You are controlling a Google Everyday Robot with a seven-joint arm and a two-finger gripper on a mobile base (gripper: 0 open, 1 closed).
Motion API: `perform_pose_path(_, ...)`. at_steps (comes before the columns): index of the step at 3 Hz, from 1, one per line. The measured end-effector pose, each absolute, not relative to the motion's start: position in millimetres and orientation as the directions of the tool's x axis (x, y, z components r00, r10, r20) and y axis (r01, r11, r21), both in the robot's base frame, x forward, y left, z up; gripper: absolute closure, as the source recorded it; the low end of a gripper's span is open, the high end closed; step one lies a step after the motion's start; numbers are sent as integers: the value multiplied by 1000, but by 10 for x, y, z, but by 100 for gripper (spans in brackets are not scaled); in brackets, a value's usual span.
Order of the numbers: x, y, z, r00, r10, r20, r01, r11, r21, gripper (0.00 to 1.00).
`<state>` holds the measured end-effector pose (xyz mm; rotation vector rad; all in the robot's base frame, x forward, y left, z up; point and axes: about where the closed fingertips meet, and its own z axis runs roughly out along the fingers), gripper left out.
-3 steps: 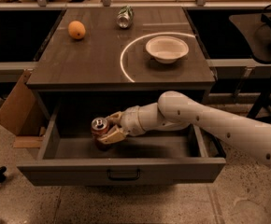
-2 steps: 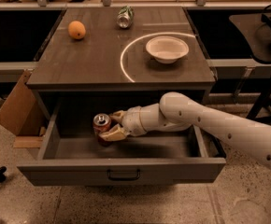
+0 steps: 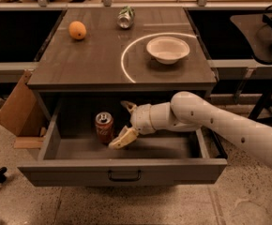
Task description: Place coke can into top drawer
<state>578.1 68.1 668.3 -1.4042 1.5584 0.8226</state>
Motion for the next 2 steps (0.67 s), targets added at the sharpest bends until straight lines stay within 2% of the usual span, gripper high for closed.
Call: perform_pose_path(2,5736,350,6994,-72,-405,-912,-979,203,-13,0)
